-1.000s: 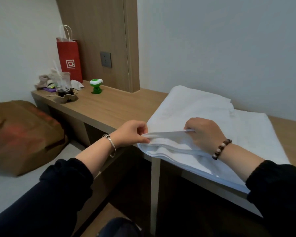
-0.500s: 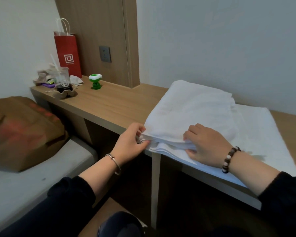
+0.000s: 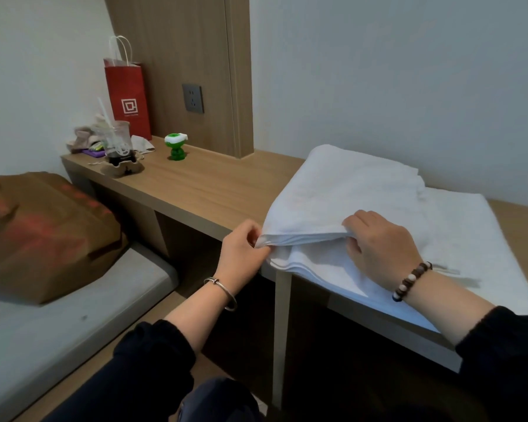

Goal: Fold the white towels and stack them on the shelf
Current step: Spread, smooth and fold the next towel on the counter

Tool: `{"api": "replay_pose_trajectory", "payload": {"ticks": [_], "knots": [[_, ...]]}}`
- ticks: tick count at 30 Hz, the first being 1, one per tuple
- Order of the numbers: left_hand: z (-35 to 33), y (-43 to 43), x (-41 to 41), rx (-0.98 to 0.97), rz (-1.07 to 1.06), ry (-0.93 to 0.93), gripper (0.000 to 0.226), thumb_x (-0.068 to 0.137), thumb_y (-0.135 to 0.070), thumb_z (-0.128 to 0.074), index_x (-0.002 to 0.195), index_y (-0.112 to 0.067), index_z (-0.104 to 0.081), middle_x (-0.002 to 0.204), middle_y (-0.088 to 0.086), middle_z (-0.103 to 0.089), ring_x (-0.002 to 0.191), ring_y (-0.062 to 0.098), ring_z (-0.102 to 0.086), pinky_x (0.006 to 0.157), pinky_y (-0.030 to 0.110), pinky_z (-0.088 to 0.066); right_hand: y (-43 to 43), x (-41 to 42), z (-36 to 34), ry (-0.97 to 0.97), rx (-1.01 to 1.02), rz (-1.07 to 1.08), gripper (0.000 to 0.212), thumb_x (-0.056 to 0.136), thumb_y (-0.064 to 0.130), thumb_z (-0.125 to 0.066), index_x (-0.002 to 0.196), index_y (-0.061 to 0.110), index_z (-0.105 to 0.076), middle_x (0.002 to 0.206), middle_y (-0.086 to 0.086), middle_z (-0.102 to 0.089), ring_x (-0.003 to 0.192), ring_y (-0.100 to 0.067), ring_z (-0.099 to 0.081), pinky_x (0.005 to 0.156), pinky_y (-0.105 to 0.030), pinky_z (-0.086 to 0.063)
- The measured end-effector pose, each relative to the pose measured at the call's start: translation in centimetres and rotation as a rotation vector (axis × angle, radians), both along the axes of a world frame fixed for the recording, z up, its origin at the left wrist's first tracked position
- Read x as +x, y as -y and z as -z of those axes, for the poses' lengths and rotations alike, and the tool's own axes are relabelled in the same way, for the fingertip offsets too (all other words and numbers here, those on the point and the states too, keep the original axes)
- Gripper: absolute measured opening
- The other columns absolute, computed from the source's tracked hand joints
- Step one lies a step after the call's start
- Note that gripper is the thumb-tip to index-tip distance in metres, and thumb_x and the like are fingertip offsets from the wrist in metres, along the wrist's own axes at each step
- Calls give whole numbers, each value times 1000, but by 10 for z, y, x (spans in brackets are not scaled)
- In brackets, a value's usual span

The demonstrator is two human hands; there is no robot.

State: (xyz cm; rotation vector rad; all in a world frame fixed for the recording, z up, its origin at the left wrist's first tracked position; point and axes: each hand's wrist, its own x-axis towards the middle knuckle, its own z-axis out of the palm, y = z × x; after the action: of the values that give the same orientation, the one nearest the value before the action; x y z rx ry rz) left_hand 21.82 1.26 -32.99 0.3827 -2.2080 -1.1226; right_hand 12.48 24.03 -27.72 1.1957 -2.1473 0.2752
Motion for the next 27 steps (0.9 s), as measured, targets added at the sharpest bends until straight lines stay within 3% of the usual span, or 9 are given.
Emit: {"api": "replay_pose_trajectory", "payload": {"ticks": [6,9,11,13,16,20,23,25,27], "knots": [[3,-7,3,-92,-155,-114,41,72,-4,-66,55,-21,-33,54,-6,-39,52,7,-32,53,23,-30,-2,-5,-5,-70,-133,-14,7,73,0,-58,78,3,-61,72,-11,-57,59,-31,-54,44,-33,-44],[5,-10,3,97,-112,56,19,77,-21,-68,82,-27,-51,68,-7,-57,62,7,-55,59,26,-50,-2,-2,0,-29,-46,-47,19,62,-5,-72,77,2,-62,71,-11,-57,57,-31,-55,38,-32,-42],[7,-7,3,138,-55,167,28,82,-29,-64,108,-33,-52,77,-6,-64,69,14,-64,65,37,-57,-2,3,7,-25,113,-89,27,57,-6,-78,77,2,-62,70,-11,-57,57,-30,-56,38,-30,-40],[7,0,4,-44,-93,175,35,85,-27,-56,119,-34,-54,87,-4,-68,79,21,-67,71,35,-56,-4,3,9,-14,237,-65,29,60,-5,-78,82,5,-62,75,-10,-58,63,-28,-56,45,-31,-38],[3,24,2,-295,-245,145,38,84,-27,-49,119,-38,-58,101,4,-71,92,31,-65,76,34,-52,-20,-6,6,31,389,147,21,87,9,-53,105,17,-49,102,-1,-53,92,-22,-50,64,-28,-29],[-17,57,-14,-547,-353,340,32,89,-19,-47,118,-28,-57,101,8,-66,91,32,-61,70,35,-50,-36,-9,6,178,367,286,19,89,15,-48,106,22,-46,105,2,-48,98,-19,-44,62,-26,-29],[-34,49,-24,-925,-168,211,45,82,-13,-62,127,-13,-55,119,16,-57,107,34,-54,84,43,-48,-31,-7,7,217,329,261,20,87,13,-47,105,21,-52,101,3,-51,96,-18,-46,62,-26,-30],[-36,28,-29,-1007,42,5,52,75,-8,-72,126,-5,-59,123,21,-58,111,37,-57,91,47,-48,-29,-8,4,254,326,239,19,86,12,-47,103,19,-55,98,2,-53,93,-19,-48,64,-26,-29],[-30,3,-34,-973,176,39,60,76,-15,-73,133,-12,-53,131,15,-56,121,33,-53,99,50,-42,-22,-8,-2,291,401,256,15,86,13,-47,98,18,-54,96,1,-55,88,-20,-50,65,-27,-31]]}}
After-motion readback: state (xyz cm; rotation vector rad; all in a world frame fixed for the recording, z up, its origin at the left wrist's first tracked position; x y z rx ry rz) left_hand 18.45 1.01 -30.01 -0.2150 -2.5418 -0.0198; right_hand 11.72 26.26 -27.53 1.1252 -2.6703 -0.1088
